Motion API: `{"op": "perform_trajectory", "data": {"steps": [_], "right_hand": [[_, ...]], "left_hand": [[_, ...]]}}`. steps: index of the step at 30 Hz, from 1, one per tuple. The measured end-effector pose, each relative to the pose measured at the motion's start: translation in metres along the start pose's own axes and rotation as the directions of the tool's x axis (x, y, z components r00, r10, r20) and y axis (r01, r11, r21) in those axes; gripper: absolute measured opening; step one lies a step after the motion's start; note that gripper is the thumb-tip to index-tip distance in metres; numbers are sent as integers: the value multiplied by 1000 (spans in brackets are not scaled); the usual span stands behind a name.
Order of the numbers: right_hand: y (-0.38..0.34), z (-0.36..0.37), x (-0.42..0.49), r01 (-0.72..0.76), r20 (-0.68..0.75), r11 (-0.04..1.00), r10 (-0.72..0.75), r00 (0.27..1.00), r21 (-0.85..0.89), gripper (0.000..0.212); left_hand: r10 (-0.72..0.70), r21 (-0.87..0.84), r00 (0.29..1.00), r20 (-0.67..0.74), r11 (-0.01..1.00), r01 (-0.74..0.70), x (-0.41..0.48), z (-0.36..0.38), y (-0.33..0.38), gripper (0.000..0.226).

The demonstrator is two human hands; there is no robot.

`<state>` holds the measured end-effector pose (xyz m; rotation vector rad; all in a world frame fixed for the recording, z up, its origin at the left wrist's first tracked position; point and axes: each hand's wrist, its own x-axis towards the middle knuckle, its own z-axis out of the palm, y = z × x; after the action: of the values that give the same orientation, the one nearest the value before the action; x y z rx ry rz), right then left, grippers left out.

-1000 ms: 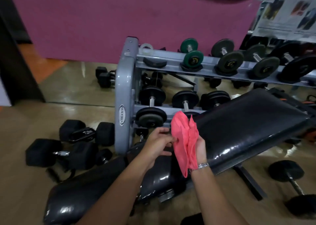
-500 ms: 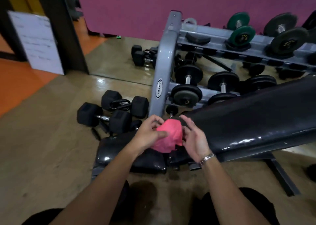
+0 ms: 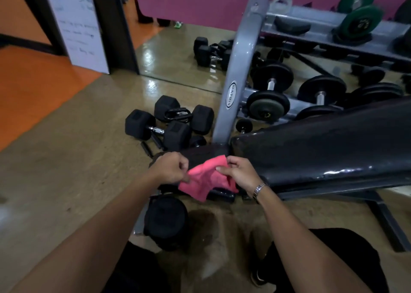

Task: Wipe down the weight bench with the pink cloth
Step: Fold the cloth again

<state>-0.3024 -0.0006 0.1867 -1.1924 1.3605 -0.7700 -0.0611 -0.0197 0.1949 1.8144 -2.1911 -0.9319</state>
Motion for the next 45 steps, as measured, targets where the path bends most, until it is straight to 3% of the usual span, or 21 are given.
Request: {"op": "perform_trajectory", "data": {"steps": [6,9,12,15,21,24,29,37,45], "right_hand": [[31,55,9,-70,58,997,71,996,-20,15],[48,76,13,-125,76,992,127,989,-32,16],[67,96,18,-215,81,977,214,973,5,17],[87,110,24,-313,113,950,308,945,25,14],[141,146,44,-453,-18,882,455,891,-132,9],[185,171,52,-490,-125,840,473,872,-233,10],[179,176,57,-374,-242,922,343,908,-96,7],[197,188,66,-323,-325,945,292,900,-47,6],[209,196,72,-355,-400,915,257,880,-192,16]], "left_hand": [[-172,-462,985,35,871,168,-31,19,-65,24],[-255,-494,964,72,831,257,-39,34,-88,32],[-352,-585,916,191,709,394,-43,44,-108,21],[-453,-665,859,241,567,486,-45,59,-130,28],[-583,-726,789,191,457,514,-40,106,-162,27],[-640,-735,759,119,457,501,-30,155,-195,28],[-610,-775,781,-135,556,300,-19,141,-190,33],[-653,-780,744,-141,536,323,-27,160,-216,29],[-645,-723,735,-207,607,329,-28,166,-218,17]]}}
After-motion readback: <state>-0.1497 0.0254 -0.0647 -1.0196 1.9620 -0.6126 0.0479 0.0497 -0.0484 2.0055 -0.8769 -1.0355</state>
